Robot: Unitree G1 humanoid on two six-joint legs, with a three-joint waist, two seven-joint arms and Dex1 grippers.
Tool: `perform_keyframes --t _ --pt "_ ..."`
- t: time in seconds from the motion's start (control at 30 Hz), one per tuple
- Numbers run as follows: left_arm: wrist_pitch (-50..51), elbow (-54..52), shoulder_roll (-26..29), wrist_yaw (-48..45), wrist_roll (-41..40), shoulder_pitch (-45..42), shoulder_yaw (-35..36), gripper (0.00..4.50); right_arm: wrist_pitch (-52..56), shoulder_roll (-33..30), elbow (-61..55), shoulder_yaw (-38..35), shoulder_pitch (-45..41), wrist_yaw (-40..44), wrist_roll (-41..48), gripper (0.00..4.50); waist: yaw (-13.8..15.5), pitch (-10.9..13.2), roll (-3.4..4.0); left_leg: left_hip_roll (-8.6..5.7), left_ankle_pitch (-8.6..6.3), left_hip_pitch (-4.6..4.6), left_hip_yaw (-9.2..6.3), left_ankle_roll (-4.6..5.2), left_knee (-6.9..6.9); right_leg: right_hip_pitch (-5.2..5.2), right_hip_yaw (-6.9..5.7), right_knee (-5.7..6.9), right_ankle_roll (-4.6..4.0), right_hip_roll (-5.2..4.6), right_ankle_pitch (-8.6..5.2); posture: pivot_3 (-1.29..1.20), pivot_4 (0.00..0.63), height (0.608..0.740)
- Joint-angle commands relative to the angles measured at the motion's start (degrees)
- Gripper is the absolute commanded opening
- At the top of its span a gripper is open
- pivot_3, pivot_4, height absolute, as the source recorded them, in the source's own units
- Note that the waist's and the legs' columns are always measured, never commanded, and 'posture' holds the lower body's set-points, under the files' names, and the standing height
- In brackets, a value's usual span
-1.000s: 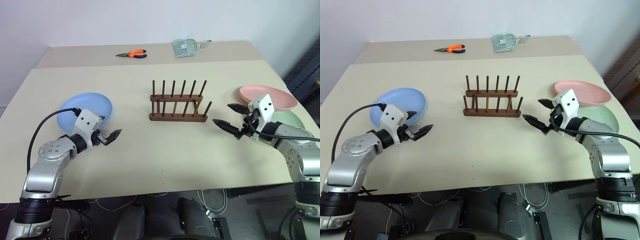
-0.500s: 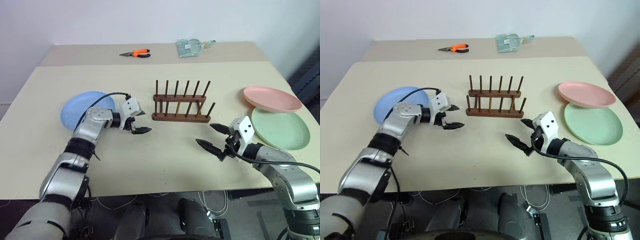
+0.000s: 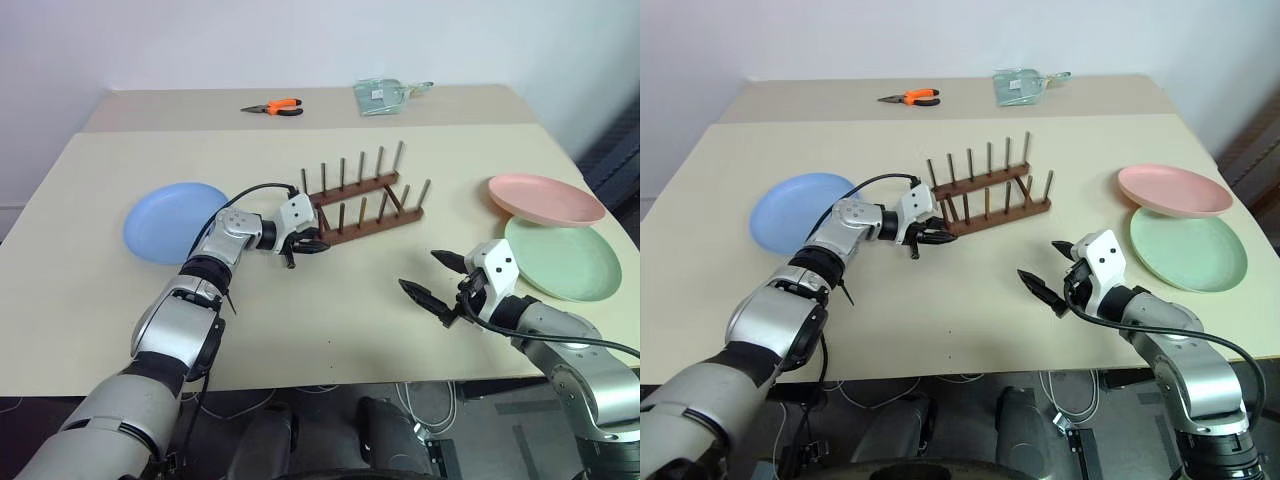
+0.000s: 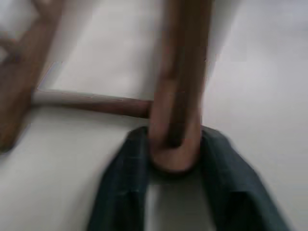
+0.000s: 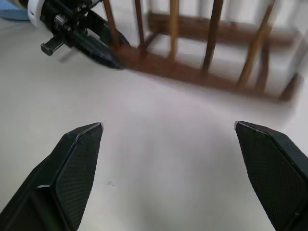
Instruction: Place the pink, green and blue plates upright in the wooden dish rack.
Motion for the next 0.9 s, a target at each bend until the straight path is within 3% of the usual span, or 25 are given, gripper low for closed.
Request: perform_keyframes --t 0.03,0.1,0.2,0.4,0.73,0.9 --pt "-1.03 -3.69 0.05 -2.4 -0.05 2.46 0.18 0.77 -0.32 -1.71 -1.4 -1.78 -0.66 0.56 0.12 4.5 -0.05 0.0 0.01 0.0 0.0 0.01 0.01 0.01 -0.02 0.0 0.01 0.01 0.01 0.0 -0.01 0.0 0.15 0.74" --pt "0.44 -9.3 0.35 -2.72 -0.39 5.17 0.11 0.77 0.29 -3.27 -1.3 -2.66 -0.55 1.48 0.47 4.5 -0.03 -0.01 0.02 0.0 -0.01 0.01 0.01 0.02 -0.04 -0.01 0.01 0.01 0.01 0.0 -0.01 0.0 0.15 0.74" --pt "8.01 -25.91 1.25 -5.59 -4.34 12.48 0.47 0.77 1.09 -5.97 -1.12 -4.1 -0.08 3.13 1.08 4.5 -0.05 -0.01 0.03 0.0 -0.02 -0.01 0.01 0.03 -0.03 0.0 0.04 0.0 0.0 -0.01 -0.01 0.0 0.15 0.74" --pt "19.55 -54.61 7.18 -9.32 -5.33 25.22 -3.56 0.77 3.75 -10.5 -1.53 -7.97 3.52 7.34 3.26 4.5 -0.04 0.02 0.04 0.07 -0.03 0.0 -0.01 0.05 -0.05 -0.03 0.06 0.03 -0.07 0.01 0.0 0.0 0.15 0.74" --pt "25.38 -56.02 6.74 -6.08 -3.87 24.53 -7.39 0.77 1.42 -11.97 0.43 -12.1 9.15 8.82 0.64 4.5 -0.01 0.02 0.06 0.06 -0.04 0.0 0.03 0.05 -0.01 0.02 0.05 -0.01 -0.05 -0.01 -0.07 0.0 0.15 0.74" --pt "24.86 -52.6 7.81 -2.51 -1.74 22.94 -7.04 3.22 -0.56 -11.15 1.22 -11.67 10.43 8.73 -0.77 4.5 0.05 0.02 0.06 0.06 -0.04 0.01 0.04 0.06 -0.01 0.02 0.05 -0.01 -0.04 -0.01 -0.06 0.0 0.15 0.74"
